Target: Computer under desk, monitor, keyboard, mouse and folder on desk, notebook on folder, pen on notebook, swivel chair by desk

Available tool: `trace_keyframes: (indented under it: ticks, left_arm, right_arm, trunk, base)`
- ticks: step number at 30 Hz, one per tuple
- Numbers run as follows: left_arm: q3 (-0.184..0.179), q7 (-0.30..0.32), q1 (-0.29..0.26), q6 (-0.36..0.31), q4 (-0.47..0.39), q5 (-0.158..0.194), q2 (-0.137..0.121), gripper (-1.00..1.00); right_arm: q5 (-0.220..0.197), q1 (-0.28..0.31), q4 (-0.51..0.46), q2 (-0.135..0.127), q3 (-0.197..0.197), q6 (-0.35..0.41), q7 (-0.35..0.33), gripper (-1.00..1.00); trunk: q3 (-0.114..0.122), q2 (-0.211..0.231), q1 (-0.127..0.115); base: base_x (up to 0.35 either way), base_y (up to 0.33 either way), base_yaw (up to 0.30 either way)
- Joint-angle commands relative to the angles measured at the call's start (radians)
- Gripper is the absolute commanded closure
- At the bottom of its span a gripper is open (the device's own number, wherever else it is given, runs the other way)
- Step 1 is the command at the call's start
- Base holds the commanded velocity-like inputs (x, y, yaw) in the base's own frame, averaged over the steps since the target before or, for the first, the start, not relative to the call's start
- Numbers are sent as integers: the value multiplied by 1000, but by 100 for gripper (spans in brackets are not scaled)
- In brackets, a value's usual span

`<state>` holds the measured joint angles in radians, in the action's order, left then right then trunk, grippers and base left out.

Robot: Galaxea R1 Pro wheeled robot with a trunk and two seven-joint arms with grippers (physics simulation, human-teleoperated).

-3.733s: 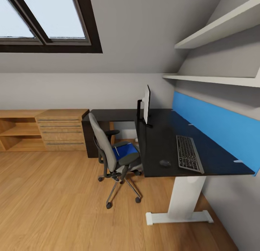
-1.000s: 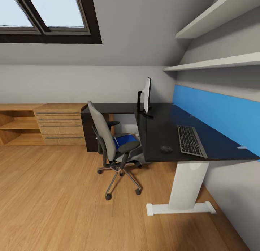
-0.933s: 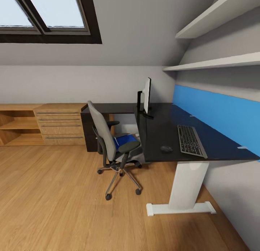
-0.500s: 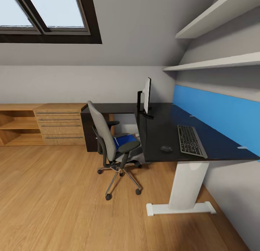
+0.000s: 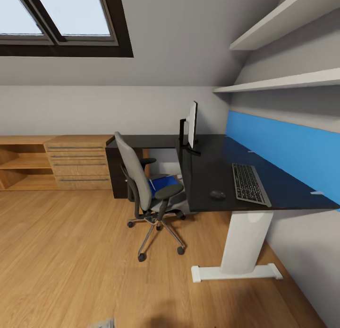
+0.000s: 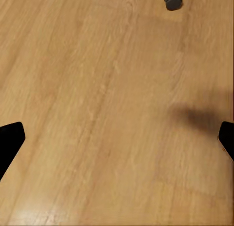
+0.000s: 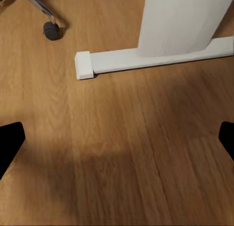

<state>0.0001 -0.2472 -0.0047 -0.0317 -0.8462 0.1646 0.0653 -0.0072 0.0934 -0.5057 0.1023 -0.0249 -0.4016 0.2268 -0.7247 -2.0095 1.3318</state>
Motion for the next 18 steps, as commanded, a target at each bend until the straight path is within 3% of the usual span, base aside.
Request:
trace_keyframes:
  ticks: [1, 7, 12, 16, 18]
  left_arm:
    - [0, -6, -3, -19, -15, 6, 1, -100]
    - [0, -21, -41, -70, -55, 7, 6, -100]
    - [1, -22, -53, -78, -35, 8, 5, -100]
    - [1, -20, -55, -52, 31, 11, 4, -100]
    - [2, -21, -57, -4, 50, 10, 4, -100]
  right_arm:
    - [-1, 7, -19, 3, -3, 13, 5, -100]
    - [1, 97, -77, 17, -3, 115, 8, -100]
    - [3, 174, -73, 23, -3, 177, 12, -100]
    - [2, 188, -70, 26, -3, 172, 13, -100]
    - [5, 194, -69, 39, -5, 165, 15, -100]
  trunk:
    - [-1, 0, 0]
    - [-1, 0, 0]
    - [-1, 0, 0]
    - [-1, 0, 0]
    - [-1, 0, 0]
  base:
    - [0, 0, 0]
    - [0, 0, 0]
    - [0, 0, 0]
    - [0, 0, 0]
    - [0, 0, 0]
